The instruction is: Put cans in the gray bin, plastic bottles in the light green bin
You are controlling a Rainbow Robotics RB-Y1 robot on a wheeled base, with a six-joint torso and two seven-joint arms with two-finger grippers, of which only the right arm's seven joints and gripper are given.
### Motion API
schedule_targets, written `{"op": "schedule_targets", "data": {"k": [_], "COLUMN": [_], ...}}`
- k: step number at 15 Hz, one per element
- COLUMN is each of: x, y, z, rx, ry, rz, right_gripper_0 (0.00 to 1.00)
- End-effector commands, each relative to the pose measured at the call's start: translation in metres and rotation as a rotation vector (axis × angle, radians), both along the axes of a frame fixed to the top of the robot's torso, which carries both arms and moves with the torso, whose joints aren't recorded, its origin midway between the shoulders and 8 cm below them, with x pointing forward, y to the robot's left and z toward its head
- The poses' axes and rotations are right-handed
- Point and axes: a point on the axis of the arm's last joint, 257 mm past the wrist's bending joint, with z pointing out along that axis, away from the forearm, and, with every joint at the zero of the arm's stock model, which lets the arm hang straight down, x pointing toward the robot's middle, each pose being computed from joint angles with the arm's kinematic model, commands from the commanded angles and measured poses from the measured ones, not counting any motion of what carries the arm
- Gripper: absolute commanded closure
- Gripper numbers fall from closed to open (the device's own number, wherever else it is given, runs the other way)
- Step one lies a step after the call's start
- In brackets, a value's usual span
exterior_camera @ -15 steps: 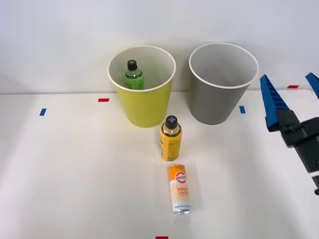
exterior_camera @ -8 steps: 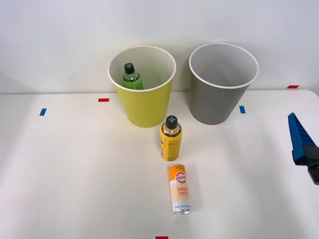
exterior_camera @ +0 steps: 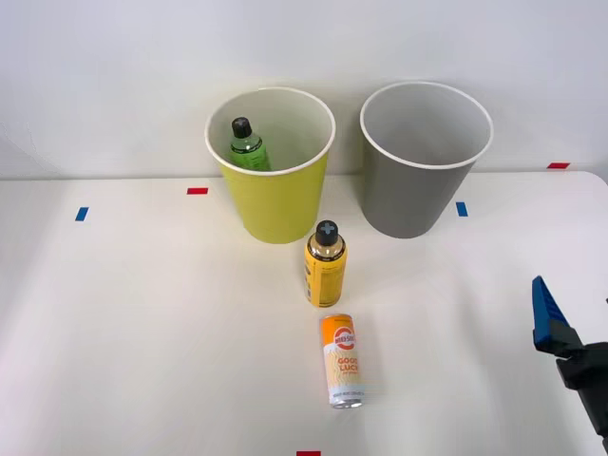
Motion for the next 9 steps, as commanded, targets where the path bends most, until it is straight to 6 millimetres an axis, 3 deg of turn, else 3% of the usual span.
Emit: {"op": "schedule_targets", "data": {"k": [1, 4, 9], "x": [0.008, 0.012, 0.005], "y": [-0.009, -0.013, -0.016], "z": [-0.030, -0.051, -0.058], "rx": [0.016, 0.022, -0.013], "ry": [0.011, -0.001, 0.020], "rz": [-0.030, -0.062, -0.078], "right_gripper_0": [0.00, 0.00, 0.00]}}
